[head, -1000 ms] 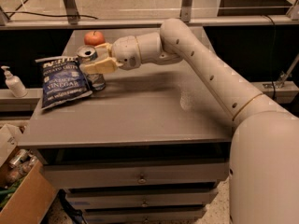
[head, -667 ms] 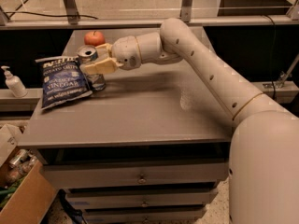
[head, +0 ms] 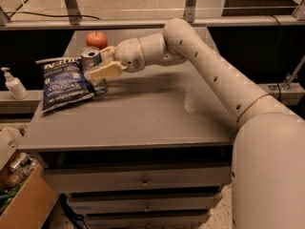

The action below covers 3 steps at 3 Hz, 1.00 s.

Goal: Move redbull can near blue chip bag

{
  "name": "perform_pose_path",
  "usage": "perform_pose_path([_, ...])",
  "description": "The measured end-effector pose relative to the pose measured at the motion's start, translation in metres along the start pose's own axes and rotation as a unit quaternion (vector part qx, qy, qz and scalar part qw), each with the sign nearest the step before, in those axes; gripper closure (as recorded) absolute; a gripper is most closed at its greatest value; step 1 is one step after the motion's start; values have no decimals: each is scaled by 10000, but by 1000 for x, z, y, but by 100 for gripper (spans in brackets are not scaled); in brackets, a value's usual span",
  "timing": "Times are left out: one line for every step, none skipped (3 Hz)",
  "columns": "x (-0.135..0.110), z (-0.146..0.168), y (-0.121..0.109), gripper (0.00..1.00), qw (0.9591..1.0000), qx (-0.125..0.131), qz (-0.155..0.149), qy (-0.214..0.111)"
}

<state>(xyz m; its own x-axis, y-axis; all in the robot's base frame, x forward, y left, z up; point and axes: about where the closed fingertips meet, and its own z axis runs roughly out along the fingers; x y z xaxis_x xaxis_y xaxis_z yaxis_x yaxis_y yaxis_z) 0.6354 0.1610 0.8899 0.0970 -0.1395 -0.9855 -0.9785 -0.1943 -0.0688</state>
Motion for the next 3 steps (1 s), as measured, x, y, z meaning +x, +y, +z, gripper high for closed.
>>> perform_pose_path([2, -2, -1, 0, 10000, 5, 2, 65])
perform_pose_path([-2, -32, -9, 0, 9993, 373, 33, -98])
perform_pose_path([-3, -91, -22, 0, 9940, 1040, 44, -349])
